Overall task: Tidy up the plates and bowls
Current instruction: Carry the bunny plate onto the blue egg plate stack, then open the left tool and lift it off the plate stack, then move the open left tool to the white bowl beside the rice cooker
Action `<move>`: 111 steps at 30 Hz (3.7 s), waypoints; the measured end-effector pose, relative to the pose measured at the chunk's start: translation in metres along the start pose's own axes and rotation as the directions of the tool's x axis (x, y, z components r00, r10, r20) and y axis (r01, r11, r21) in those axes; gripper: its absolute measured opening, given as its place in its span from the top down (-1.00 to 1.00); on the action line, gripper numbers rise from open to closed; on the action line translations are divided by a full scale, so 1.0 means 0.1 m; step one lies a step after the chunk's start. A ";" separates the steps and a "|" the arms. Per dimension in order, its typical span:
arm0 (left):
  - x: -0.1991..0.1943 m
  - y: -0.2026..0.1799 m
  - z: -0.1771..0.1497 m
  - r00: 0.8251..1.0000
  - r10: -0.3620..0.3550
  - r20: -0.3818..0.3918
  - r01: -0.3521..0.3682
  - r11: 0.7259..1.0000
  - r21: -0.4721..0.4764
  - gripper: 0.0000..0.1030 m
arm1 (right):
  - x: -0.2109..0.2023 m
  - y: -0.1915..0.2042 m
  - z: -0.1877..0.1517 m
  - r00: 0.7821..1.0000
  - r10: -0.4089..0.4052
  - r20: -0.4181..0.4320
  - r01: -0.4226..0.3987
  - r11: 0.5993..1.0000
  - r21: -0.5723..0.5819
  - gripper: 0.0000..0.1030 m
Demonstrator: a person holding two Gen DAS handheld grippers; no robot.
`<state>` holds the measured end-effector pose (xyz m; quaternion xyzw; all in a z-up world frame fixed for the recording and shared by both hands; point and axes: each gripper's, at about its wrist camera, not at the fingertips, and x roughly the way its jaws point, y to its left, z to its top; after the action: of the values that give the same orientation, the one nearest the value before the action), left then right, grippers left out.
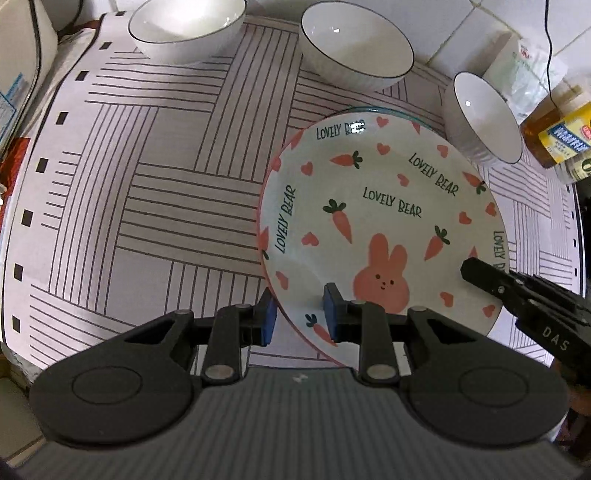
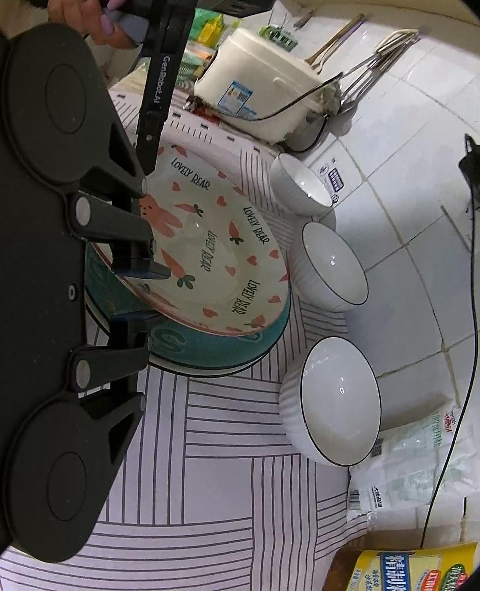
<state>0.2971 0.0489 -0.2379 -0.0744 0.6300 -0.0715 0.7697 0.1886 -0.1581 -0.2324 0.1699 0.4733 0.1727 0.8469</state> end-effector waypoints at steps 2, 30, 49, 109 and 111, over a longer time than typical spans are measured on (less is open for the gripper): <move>0.01 -0.01 0.01 1.000 -0.002 -0.004 0.002 1.000 0.014 0.51 | 0.02 0.03 0.00 1.000 -0.023 -0.006 0.023 1.000 -0.006 0.56; 0.16 -0.11 0.11 0.998 0.017 -0.060 -0.012 0.997 0.076 0.43 | 0.17 0.63 0.04 0.928 -0.366 -0.075 0.336 0.905 -0.261 0.11; -0.02 -0.23 0.09 0.996 0.057 -0.065 -0.050 0.993 0.109 0.48 | 0.04 0.66 -0.05 0.930 -0.364 -0.045 0.338 0.900 -0.277 0.13; 0.18 1.68 1.73 0.960 -0.041 0.279 0.021 0.997 0.075 0.58 | 2.02 1.87 1.16 0.975 -0.176 0.136 0.181 0.983 -0.029 0.14; 0.20 1.66 1.73 0.958 -0.056 0.281 0.034 0.996 0.080 0.66 | 2.07 1.86 1.18 0.978 -0.175 0.116 0.177 0.984 -0.006 0.28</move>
<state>0.4728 0.2117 -0.2573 -0.0694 0.5083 -0.1012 0.8524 0.3676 0.0852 -0.2441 0.1303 0.4354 0.0906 0.8861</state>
